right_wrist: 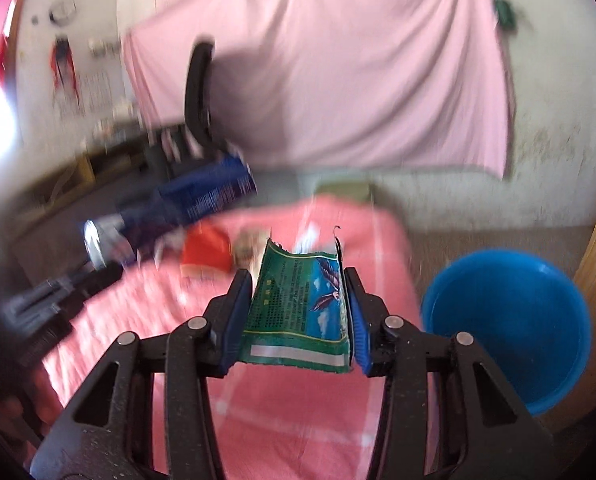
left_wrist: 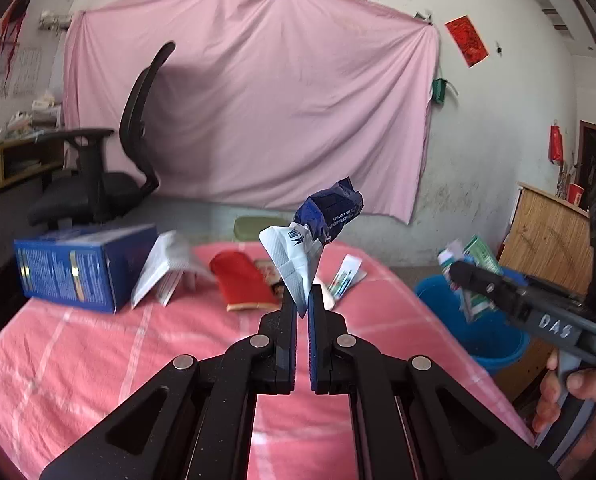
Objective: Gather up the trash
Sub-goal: 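Carry both items over the blue bucket and open both tools to drop them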
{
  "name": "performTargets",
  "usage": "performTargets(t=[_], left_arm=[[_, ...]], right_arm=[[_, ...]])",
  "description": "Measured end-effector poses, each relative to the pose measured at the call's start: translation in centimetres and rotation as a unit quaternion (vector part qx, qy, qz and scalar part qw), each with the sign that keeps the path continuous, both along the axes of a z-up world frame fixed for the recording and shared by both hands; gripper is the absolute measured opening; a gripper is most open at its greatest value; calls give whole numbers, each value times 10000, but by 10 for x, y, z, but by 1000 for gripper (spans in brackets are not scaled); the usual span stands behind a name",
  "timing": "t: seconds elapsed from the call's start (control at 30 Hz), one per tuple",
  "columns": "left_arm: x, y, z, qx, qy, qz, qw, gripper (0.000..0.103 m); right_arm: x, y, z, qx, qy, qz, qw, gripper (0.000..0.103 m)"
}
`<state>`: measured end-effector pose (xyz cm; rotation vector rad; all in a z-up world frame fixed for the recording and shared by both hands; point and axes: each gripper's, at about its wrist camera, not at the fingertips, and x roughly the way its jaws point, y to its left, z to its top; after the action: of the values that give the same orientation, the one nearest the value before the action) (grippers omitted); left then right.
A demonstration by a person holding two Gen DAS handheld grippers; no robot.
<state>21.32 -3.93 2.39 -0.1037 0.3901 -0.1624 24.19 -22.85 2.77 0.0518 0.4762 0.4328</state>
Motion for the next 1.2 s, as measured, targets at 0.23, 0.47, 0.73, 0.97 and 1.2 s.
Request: performTargets(t=[0.23,0.47,0.73,0.97,1.2], left_arm=[[9,-32,26,28,-543,-280,9981,3],[30,-84,54,92,-945,-879,9916,3],[64,-152,51,71,-693,-1640,9840,3],[96,-201,23,26,-23,-2033,9791,3],[131,-229,-2,-108,937,-2129,9725,3]], right_arm=[[-32,-30,41,401,-1348,-485,9889,67],[-39,-70,61,420,-1981,-1179,9722,67],[-38,-125,57,401,-1913,-1883,9625,68],[-27,-162,27,161,-1422,-2274,9632,68],[5,-190,-16,345,-363,-2411,9692,69]])
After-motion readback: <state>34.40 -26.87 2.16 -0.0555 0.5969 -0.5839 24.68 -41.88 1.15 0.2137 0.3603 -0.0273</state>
